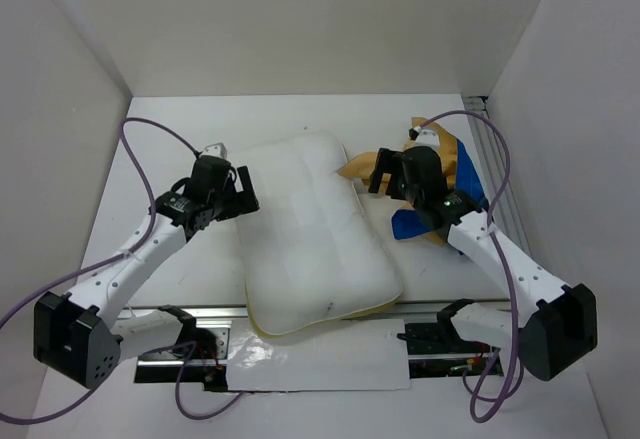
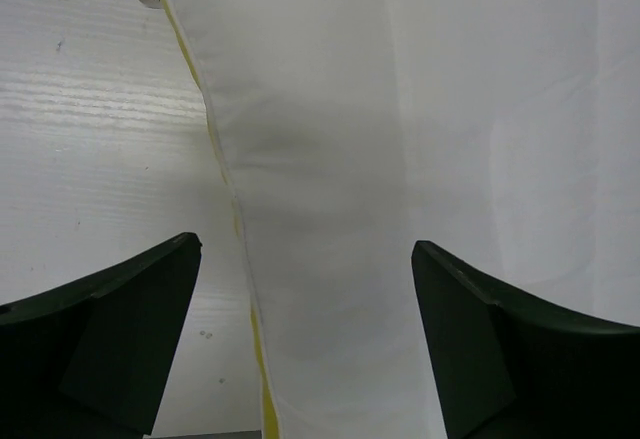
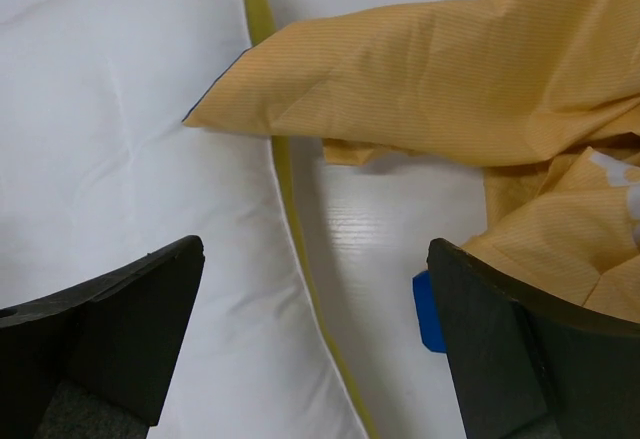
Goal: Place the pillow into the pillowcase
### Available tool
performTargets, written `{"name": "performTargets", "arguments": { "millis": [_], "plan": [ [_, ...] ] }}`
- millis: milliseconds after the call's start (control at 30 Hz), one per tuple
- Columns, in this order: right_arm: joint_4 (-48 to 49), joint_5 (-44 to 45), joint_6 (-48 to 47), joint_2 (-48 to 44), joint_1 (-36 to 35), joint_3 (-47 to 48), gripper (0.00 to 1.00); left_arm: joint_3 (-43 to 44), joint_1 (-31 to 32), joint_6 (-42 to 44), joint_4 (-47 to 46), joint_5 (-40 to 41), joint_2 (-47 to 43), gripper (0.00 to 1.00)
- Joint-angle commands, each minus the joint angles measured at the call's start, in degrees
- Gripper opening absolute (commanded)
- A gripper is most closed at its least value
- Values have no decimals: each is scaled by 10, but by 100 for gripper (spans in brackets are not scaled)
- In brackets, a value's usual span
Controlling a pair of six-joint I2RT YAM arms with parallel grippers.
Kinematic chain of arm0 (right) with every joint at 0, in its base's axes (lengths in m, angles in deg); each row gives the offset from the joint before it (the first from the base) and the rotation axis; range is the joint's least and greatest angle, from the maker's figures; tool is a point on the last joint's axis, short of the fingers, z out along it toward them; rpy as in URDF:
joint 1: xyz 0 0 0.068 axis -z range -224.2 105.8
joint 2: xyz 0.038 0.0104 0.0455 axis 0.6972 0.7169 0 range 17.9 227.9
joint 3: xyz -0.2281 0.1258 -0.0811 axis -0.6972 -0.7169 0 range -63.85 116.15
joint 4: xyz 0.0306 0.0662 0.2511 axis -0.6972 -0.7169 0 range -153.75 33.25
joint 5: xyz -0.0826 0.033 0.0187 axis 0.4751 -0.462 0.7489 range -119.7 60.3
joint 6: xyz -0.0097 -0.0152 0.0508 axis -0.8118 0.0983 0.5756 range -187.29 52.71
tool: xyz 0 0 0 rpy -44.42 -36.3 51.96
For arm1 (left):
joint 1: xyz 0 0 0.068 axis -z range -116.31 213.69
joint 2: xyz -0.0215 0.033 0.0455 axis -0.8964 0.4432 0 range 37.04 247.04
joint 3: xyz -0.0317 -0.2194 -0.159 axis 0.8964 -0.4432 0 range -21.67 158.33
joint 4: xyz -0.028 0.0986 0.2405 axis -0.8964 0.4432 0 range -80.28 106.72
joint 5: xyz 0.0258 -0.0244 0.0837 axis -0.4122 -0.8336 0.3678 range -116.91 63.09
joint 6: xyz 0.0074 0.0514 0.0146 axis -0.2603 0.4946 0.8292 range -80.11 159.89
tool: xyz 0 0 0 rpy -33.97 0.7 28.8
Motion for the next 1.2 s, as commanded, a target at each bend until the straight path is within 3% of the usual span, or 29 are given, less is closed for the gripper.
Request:
{"name": "performTargets", "arguments": {
  "millis": [0, 200, 500, 633, 667, 700, 833, 867, 933, 1000, 1167],
  "plan": [
    [22, -41, -21, -21, -5, 0, 100, 4, 2, -9, -22, 26, 4, 100],
    [29, -181, -66, 27, -11, -6, 100, 4, -9, -9, -47, 26, 70, 100],
    [47, -170, -64, 95, -58, -28, 100, -16, -25, 4, -124, -66, 152, 100],
    [62, -176, -53, 159, -63, -35, 98, -16, -25, 17, -167, -85, 190, 73],
    [74, -185, -53, 171, -63, -29, 94, -16, -25, 17, -167, -85, 197, 30],
    [84, -209, -53, 183, -70, -29, 93, -16, -25, 17, -162, -77, 203, 4],
    [121, -222, -68, 269, -94, 5, 76, -18, -25, -11, -141, -22, 196, 0],
    [121, -210, -75, 285, -100, 16, 63, -30, -25, -27, -130, 5, 166, 0],
    [135, -201, -93, 333, -123, 61, 53, -42, -39, -46, -113, 30, 124, 0],
    [162, -178, -124, 370, -139, 99, 48, -60, -46, -85, -74, 69, 56, 0],
    [196, -180, -167, 550, -156, 323, 47, -104, -57, -131, -35, 95, -51, 0]
  ]
}}
